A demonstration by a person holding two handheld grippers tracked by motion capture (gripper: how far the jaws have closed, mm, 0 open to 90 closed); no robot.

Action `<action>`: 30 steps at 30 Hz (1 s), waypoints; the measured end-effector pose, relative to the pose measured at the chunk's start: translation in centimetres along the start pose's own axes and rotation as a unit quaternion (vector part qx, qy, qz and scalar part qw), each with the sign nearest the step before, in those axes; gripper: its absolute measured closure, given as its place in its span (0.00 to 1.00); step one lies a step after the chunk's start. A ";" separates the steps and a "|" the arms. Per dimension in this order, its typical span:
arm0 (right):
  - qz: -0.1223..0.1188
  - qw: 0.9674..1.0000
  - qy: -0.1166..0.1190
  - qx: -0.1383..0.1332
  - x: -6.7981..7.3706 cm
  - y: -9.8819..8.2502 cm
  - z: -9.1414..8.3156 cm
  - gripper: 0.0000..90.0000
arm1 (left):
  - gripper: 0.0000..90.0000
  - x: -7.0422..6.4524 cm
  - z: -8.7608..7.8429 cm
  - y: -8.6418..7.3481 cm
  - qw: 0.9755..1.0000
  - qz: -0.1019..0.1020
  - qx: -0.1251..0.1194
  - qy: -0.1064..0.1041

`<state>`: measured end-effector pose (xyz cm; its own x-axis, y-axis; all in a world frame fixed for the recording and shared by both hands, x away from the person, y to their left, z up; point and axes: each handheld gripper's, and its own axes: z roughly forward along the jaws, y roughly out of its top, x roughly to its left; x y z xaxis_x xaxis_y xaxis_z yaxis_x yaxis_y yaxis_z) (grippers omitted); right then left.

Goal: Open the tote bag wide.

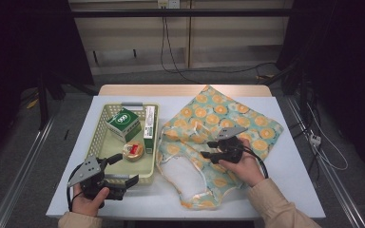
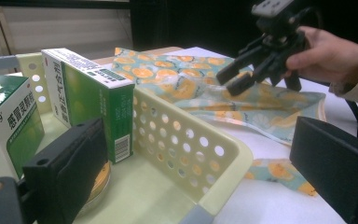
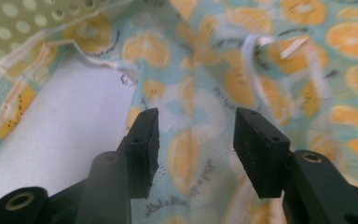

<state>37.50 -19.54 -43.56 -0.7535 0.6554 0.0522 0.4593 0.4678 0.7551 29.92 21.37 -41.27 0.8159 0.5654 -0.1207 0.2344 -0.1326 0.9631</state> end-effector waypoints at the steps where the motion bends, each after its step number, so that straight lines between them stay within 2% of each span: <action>1: -0.003 1.000 0.001 0.013 0.1 -0.2 0.6 0.57 | 0.04 0.0 0.0 0.0 1.000 0.001 0.000 0.000; 2: -0.004 1.000 -0.003 0.023 0.1 -0.5 1.1 0.57 | 0.04 0.0 0.0 0.0 1.000 0.000 -0.001 0.001; 4: 0.001 1.000 -0.016 0.024 -0.1 -0.8 1.7 0.58 | 0.04 0.0 0.0 0.0 1.000 0.000 0.000 0.001; 6: -0.006 0.999 -0.038 0.030 -0.5 -1.0 2.0 0.58 | 0.04 0.0 0.0 0.0 1.000 0.001 -0.001 0.001; 7: 0.000 0.999 -0.042 0.032 -0.9 -1.1 2.2 0.59 | 0.04 0.0 0.0 0.0 1.000 0.002 0.000 0.000; 8: 0.013 0.999 -0.031 0.025 -1.2 -1.3 2.2 0.61 | 0.04 0.0 0.0 0.0 1.000 0.002 -0.001 0.000; 9: 0.016 0.999 -0.030 0.023 -1.4 -1.3 2.2 0.65 | 0.04 0.0 0.0 0.0 1.000 0.001 0.000 0.000; 14: -0.001 0.999 -0.029 0.026 -1.5 -1.2 2.3 0.86 | 0.04 -0.1 0.1 0.0 1.000 0.003 0.002 -0.001; 16: 0.010 0.999 -0.028 0.022 -1.9 -1.2 2.3 0.96 | 0.04 -0.2 0.1 0.1 1.000 0.004 0.001 -0.001; 18: 0.015 0.999 -0.027 0.028 -2.1 -1.1 2.3 0.99 | 0.04 -0.2 0.0 0.1 1.000 0.005 0.001 0.000; 21: -0.006 0.998 -0.039 0.041 -1.4 -0.7 2.2 1.00 | 0.04 0.0 0.0 0.1 1.000 0.007 0.000 0.000; 23: -0.001 0.999 -0.029 0.035 -1.0 -0.5 1.9 1.00 | 0.04 0.0 0.0 0.1 1.000 0.003 -0.001 0.001; 25: 0.014 1.000 -0.004 0.019 -0.7 -0.3 1.5 1.00 | 0.04 0.0 0.0 0.0 1.000 0.003 0.000 0.001; 27: 0.033 0.999 0.020 0.009 -0.4 0.0 0.9 1.00 | 0.04 -0.1 0.0 0.0 1.000 0.002 0.000 0.000; 30: 0.040 0.998 0.044 -0.004 0.4 0.6 0.0 1.00 | 0.04 -0.1 -0.1 0.1 1.000 0.005 -0.001 0.000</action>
<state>37.50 -19.04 -43.07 -0.7535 0.6353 0.1692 0.5154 0.4111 0.7520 29.81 21.33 -41.12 0.8186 0.5636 -0.1106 0.2252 -0.1377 0.9645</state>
